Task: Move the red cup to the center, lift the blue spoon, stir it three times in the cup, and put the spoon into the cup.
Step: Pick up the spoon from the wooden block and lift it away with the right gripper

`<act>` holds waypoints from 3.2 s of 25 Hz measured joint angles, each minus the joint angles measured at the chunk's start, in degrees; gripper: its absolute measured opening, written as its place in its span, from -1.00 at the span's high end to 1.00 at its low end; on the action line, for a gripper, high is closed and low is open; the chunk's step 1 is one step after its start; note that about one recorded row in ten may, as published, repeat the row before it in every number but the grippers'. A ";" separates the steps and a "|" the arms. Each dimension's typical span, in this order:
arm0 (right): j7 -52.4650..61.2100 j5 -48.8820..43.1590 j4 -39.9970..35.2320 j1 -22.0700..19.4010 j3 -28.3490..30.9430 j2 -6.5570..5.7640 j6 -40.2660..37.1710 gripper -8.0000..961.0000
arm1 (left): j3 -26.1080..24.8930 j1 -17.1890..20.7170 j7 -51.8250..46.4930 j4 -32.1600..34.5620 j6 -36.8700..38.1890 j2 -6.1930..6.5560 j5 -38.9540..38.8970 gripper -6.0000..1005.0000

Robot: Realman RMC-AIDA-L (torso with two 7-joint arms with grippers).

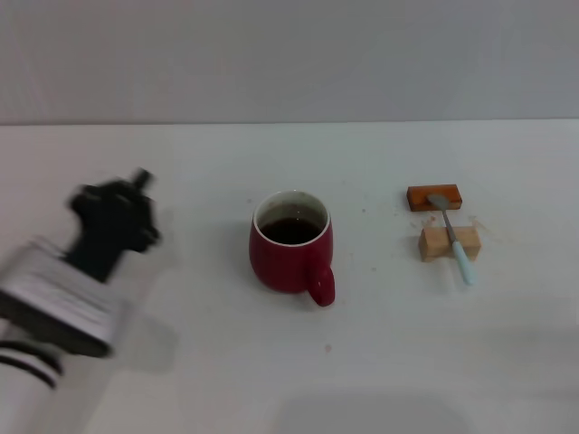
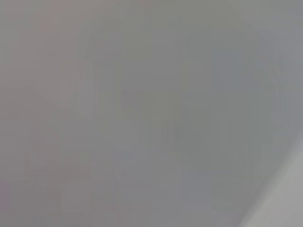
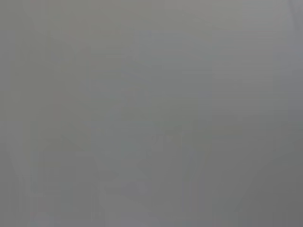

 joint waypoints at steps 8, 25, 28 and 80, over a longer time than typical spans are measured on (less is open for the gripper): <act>0.02 -0.07 0.06 0.73 -9.43 -0.10 -3.47 -0.48 | -10.94 3.54 -39.92 5.94 11.82 0.53 -0.05 0.90; 0.45 -0.07 2.77 5.44 -16.16 -0.05 9.42 -0.48 | -12.67 3.34 -40.01 9.14 10.93 0.29 -0.02 -0.34; 0.51 -0.07 3.08 6.20 -16.59 -0.08 11.51 -0.48 | -12.69 3.18 -39.86 9.24 10.89 0.37 -0.02 -0.52; 0.51 -0.05 4.65 12.98 -17.75 0.07 30.48 -0.48 | -12.48 1.27 -39.63 10.93 10.86 0.39 0.25 -0.65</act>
